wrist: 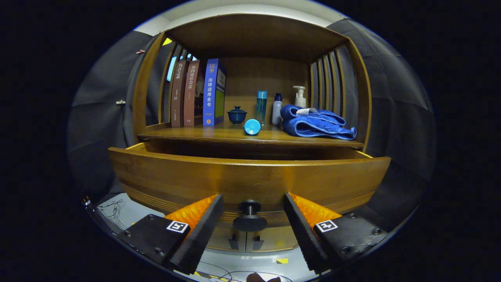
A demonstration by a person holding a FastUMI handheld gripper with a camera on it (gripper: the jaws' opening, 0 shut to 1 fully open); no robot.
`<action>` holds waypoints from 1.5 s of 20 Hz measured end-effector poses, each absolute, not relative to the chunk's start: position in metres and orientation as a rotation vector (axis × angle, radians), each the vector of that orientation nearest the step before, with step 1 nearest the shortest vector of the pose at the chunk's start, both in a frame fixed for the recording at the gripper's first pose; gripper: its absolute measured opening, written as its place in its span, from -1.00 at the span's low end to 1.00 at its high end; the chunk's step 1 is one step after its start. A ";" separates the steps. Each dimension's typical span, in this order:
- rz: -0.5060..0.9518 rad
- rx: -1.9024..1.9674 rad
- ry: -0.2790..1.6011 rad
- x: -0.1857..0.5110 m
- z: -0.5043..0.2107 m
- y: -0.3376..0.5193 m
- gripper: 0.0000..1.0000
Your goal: Pull open the drawer, take out the items inside it, and place them on the countertop above the cabinet.
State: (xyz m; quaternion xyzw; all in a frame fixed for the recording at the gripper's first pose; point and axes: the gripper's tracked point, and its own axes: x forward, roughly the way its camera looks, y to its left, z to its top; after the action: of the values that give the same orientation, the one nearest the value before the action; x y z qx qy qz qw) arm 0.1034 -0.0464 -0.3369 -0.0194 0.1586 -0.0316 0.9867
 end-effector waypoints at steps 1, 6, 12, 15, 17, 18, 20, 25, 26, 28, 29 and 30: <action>-0.064 -0.036 0.319 0.112 -0.338 -0.046 1.00; -0.074 -0.043 0.326 0.148 -0.344 -0.046 1.00; -0.081 -0.073 0.328 0.164 -0.348 -0.043 1.00; -0.082 -0.071 0.335 0.163 -0.348 -0.044 1.00; -0.078 -0.074 0.347 0.163 -0.348 -0.045 1.00; -0.074 -0.073 0.351 0.162 -0.346 -0.045 1.00; -0.056 -0.068 0.337 0.159 -0.334 -0.043 1.00; -0.058 -0.072 0.268 0.145 -0.273 -0.047 1.00; -0.055 -0.069 0.252 0.141 -0.257 -0.047 1.00; -0.046 -0.056 0.228 0.133 -0.224 -0.044 1.00; -0.041 -0.047 0.221 0.128 -0.208 -0.044 0.99; -0.033 -0.037 0.209 0.122 -0.190 -0.041 0.99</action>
State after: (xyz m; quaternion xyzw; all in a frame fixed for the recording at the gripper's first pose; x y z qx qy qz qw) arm 0.1220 -0.0411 -0.1903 -0.0184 0.1042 -0.0166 0.9943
